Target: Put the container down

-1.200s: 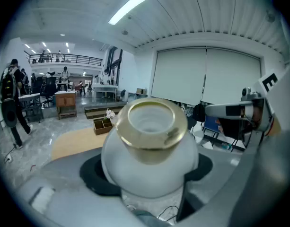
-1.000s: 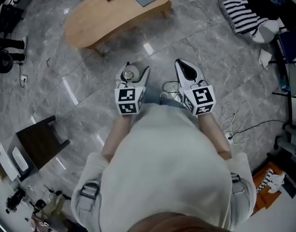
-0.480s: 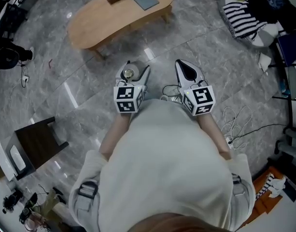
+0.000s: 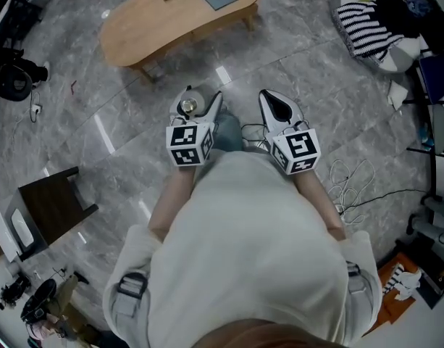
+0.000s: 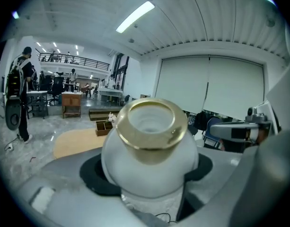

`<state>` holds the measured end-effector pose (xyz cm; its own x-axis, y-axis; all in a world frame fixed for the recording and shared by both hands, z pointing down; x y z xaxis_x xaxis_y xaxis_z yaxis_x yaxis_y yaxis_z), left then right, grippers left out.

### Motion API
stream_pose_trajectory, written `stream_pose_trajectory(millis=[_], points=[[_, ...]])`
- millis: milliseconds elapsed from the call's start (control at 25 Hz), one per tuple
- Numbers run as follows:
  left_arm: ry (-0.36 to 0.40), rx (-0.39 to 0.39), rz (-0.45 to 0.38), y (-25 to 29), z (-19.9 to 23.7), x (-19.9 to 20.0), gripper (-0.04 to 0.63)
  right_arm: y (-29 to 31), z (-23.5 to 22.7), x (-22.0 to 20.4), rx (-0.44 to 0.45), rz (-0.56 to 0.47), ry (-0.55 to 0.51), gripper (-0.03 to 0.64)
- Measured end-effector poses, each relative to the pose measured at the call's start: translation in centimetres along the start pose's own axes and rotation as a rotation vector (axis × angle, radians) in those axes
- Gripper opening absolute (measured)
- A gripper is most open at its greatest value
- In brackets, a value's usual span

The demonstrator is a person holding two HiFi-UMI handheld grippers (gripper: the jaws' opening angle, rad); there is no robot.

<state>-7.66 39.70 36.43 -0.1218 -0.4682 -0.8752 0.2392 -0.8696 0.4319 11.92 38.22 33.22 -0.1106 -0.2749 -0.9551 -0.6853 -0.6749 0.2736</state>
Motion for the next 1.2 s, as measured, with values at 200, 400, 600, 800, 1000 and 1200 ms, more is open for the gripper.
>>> stream_pose_trajectory(millis=[200, 400, 600, 800, 1000, 1200], points=[[0.007, -0.002, 0.005, 2.1, 1.0, 0.8, 0.347, 2.6, -1.0, -0.2, 0.022, 0.01, 0.028, -0.002], [-0.012, -0.01, 0.005, 6.5, 2.3, 2.2, 0.347, 5.7, -4.2, 0.3, 0.015, 0.031, 0.014, -0.002], [-0.017, -0.018, 0.01, 12.1, 3.7, 5.0, 0.347, 10.3, -9.1, 3.0, -0.002, 0.027, 0.015, -0.002], [-0.011, -0.029, 0.02, 17.7, 5.7, 8.6, 0.347, 16.0, -12.6, 6.2, 0.012, 0.025, 0.004, -0.002], [-0.005, -0.041, 0.027, 22.8, 8.2, 12.5, 0.347, 21.9, -15.8, 9.1, 0.006, 0.013, 0.004, -0.002], [0.004, -0.047, 0.03, 27.3, 10.6, 15.3, 0.347, 26.5, -18.8, 11.0, -0.012, 0.012, 0.006, -0.002]])
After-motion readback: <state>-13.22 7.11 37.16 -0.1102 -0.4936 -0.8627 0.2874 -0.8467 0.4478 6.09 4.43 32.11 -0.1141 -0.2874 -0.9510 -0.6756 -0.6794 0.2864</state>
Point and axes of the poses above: the fingertips, and each gripper's own axes: y forward along the fingers, z to its left, x out of its top, the point moved 6 cm from there along -y, backward along the fingers, and after that the axes turned 3 degrees about -y, right-handed, at the moved point
